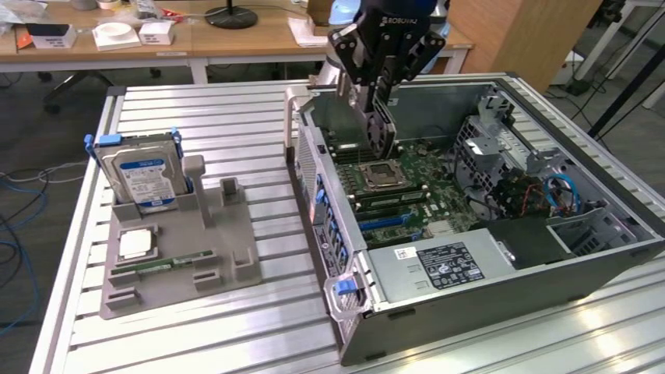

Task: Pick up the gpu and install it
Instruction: 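Pick up the gpu and move the gpu toward the slot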

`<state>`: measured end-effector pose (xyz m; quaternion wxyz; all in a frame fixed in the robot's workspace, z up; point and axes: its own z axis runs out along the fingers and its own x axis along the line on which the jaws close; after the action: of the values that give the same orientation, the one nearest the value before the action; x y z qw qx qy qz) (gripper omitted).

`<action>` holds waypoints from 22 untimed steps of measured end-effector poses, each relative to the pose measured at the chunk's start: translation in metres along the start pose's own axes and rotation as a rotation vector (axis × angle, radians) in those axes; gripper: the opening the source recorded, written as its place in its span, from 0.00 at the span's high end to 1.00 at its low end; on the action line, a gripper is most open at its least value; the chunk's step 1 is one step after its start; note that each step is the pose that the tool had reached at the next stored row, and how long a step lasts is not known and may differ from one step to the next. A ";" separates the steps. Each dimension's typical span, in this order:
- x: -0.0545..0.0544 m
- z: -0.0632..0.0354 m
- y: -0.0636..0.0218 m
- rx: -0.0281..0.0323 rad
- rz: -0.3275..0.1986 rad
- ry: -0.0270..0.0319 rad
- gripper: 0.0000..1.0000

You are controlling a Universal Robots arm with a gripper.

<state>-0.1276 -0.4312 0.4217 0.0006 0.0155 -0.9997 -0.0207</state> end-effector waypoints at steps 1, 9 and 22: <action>-0.001 0.0000 0.0000 -0.0001 0.000 0.0000 0.74; -0.011 0.0000 -0.0003 0.0000 0.000 0.0000 0.74; -0.026 0.0000 -0.0008 0.0000 0.000 0.0000 0.74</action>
<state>-0.1019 -0.4312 0.4217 0.0006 0.0157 -0.9997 -0.0207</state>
